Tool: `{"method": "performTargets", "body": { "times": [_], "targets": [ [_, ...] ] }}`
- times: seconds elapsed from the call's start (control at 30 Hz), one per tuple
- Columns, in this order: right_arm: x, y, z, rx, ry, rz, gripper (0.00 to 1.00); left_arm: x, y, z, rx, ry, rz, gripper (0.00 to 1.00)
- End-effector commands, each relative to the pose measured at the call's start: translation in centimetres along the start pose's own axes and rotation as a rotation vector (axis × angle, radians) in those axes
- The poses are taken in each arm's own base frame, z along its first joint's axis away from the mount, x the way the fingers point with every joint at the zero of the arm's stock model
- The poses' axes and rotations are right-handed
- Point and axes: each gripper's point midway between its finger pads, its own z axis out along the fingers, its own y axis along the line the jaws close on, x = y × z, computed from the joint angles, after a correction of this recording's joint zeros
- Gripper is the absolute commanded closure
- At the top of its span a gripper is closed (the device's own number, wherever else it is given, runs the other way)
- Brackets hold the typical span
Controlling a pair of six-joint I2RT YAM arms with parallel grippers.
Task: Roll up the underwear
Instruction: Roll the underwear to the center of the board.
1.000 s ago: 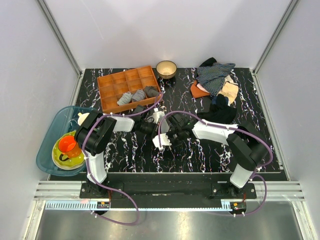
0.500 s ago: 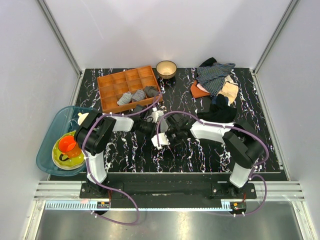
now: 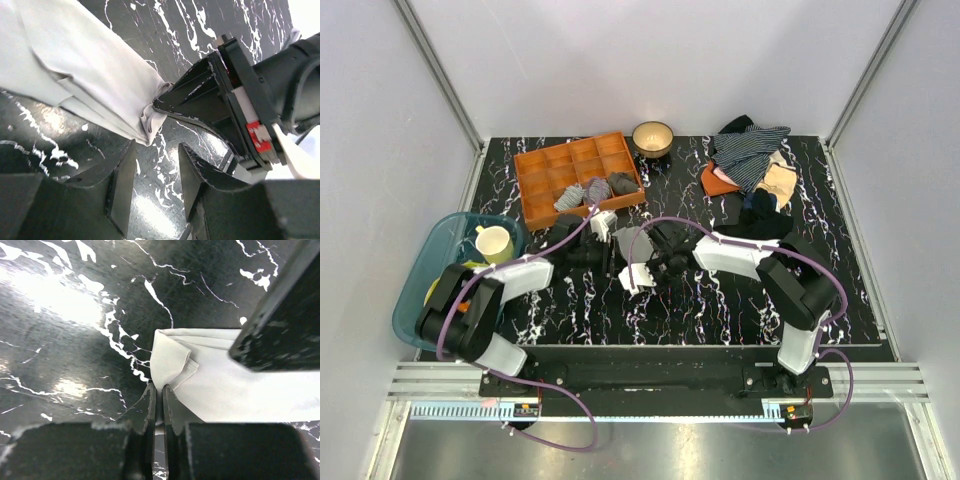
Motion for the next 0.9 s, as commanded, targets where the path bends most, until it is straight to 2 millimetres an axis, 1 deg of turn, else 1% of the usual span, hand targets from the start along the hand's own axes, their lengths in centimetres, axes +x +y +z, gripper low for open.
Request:
{"method": "performTargets", "body": {
  "times": [0.0,0.03,0.07,0.1,0.13,0.17,0.2,0.23,0.27,0.3,0.33,0.37,0.4,0.43,0.47,0.5,0.53,0.57,0.6,0.63,0.67,0.73,0.77,0.8,0.83,0.87],
  "targets": [
    [0.4,5.1,0.1,-0.227,-0.017,0.14,0.96,-3.3,-0.5,-2.7,-0.095,-0.261,0.104,0.57],
    [0.2,5.6,-0.4,-0.261,-0.019,0.163,0.96,-3.6,-0.4,-3.4,-0.119,-0.311,0.115,0.57],
    [-0.2,5.8,-0.6,-0.286,-0.046,0.177,0.96,-2.6,-0.1,-3.9,-0.127,-0.35,0.119,0.57],
    [-0.1,6.0,-0.9,-0.303,-0.051,0.199,0.96,-3.3,-1.3,-5.2,-0.121,-0.424,0.164,0.56],
    [-0.5,6.4,-1.4,-0.334,-0.056,0.204,0.97,-3.6,-1.4,-6.0,-0.137,-0.478,0.18,0.54],
    [-1.0,6.5,-1.7,-0.349,-0.079,0.218,0.97,-2.7,-1.3,-6.4,-0.136,-0.51,0.203,0.52],
    [-1.2,6.7,-1.9,-0.363,-0.088,0.226,0.96,-3.4,-2.8,-7.8,-0.114,-0.584,0.259,0.49],
    [-1.4,6.8,-2.3,-0.385,-0.089,0.245,0.97,-3.5,-2.9,-8.4,-0.127,-0.623,0.281,0.48],
    [-1.7,6.9,-2.5,-0.399,-0.096,0.259,0.97,-2.9,-3.3,-8.6,-0.122,-0.635,0.324,0.45],
    [-1.9,6.7,-2.6,-0.41,-0.1,0.269,0.97,-3.4,-4.5,-9.7,-0.109,-0.691,0.376,0.44],
    [-2.0,7.2,-3.0,-0.44,-0.097,0.296,0.97,-3.6,-5.0,-10.1,-0.11,-0.72,0.403,0.42],
    [-2.2,7.2,-3.2,-0.455,-0.106,0.317,0.97,-3.4,-6.2,-10.2,-0.088,-0.733,0.468,0.39],
    [-2.3,6.8,-3.2,-0.468,-0.109,0.327,0.97,-3.2,-7.3,-10.7,-0.065,-0.764,0.523,0.36],
    [-2.5,7.5,-3.7,-0.516,-0.105,0.365,0.97,-2.5,-9.0,-10.3,-0.016,-0.755,0.579,0.34],
    [-2.5,7.5,-3.8,-0.535,-0.105,0.38,0.97,-2.1,-9.5,-10.1,-0.018,-0.744,0.658,0.34],
    [-2.5,6.9,-3.5,-0.55,-0.104,0.395,0.97,-1.8,-10.6,-10.2,0.001,-0.746,0.709,0.33],
    [-2.6,7.3,-3.9,-0.589,-0.1,0.421,0.97,-0.9,-12.0,-9.5,0.029,-0.72,0.804,0.33],
    [-2.4,7.1,-3.9,-0.602,-0.097,0.444,0.97,0.1,-12.0,-8.9,0.026,-0.674,0.833,0.32],
    [-2.3,6.5,-3.5,-0.617,-0.099,0.455,0.97,0.7,-12.3,-8.4,0.025,-0.645,0.865,0.32],
    [-2.4,6.8,-3.9,-0.653,-0.096,0.483,0.97,1.2,-13.5,-8.0,0.041,-0.626,0.9,0.31],
    [-2.3,6.7,-3.8,-0.67,-0.096,0.499,0.97,2.2,-12.7,-7.1,0.013,-0.559,0.943,0.31],
    [-2.2,6.5,-3.7,-0.719,-0.085,0.533,0.97,3.3,-12.9,-6.0,-0.012,-0.483,1.02,0.31],
    [-1.8,6.8,-3.3,-0.749,-0.074,0.558,0.97,4.0,-12.3,-5.1,-0.036,-0.425,1.04,0.31],
    [-1.9,6.4,-3.6,-0.755,-0.074,0.566,0.97,4.2,-11.9,-4.6,-0.062,-0.39,1.061,0.31],
    [-1.8,6.3,-3.5,-0.763,-0.068,0.573,0.97,4.3,-12.1,-4.3,-0.072,-0.354,1.107,0.31],
    [-1.7,6.2,-3.4,-0.766,-0.066,0.582,0.97,5.0,-11.1,-3.2,-0.097,-0.283,1.123,0.31]
  ]
}}
